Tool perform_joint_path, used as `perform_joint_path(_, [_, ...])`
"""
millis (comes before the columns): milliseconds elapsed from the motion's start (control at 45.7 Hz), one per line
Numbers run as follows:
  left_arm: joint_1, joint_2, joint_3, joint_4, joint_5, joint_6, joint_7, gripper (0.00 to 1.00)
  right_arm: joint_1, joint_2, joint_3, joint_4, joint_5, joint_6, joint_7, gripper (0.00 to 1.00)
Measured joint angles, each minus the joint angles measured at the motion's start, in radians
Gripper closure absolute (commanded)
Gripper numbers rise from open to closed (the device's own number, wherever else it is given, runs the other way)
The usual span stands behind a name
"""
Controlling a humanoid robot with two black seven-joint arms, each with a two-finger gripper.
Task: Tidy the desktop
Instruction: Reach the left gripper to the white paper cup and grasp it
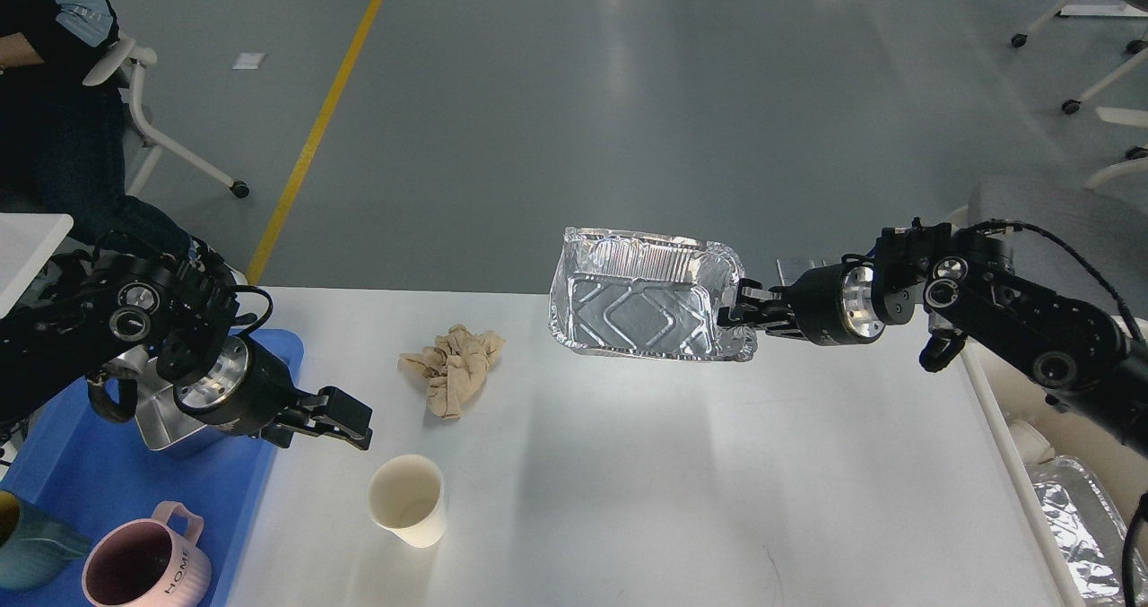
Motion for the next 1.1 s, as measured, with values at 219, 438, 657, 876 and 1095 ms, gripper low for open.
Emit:
perform_joint_path(219, [0.039,-0.043,0.002,0.000,0.001,0.000,0.002,0.00,-0.001,-0.005,0.001,0.000,0.000,0.000,0.000,1.00])
perform_joint_path(438, [0.056,-0.065,0.002,0.003,0.005,0.000,0.004,0.00,-0.003,-0.006,0.001,0.001,0.001,0.000,0.000,1.00])
perform_joint_path(657, [0.078,-0.096,0.004,0.005,0.031,0.000,0.005,0.00,-0.014,-0.009,0.002,0.003,0.001,-0.001,0.000,1.00])
perform_joint_path(876, [0.089,-0.117,0.004,0.007,0.033,0.000,0.024,0.00,-0.025,-0.010,0.007,0.005,0.001,-0.001,0.000,1.00])
perform_joint_path(1095, [0.098,-0.119,0.004,0.012,0.038,0.000,0.050,0.03,-0.041,-0.011,0.016,0.006,0.002,-0.001,0.000,1.00])
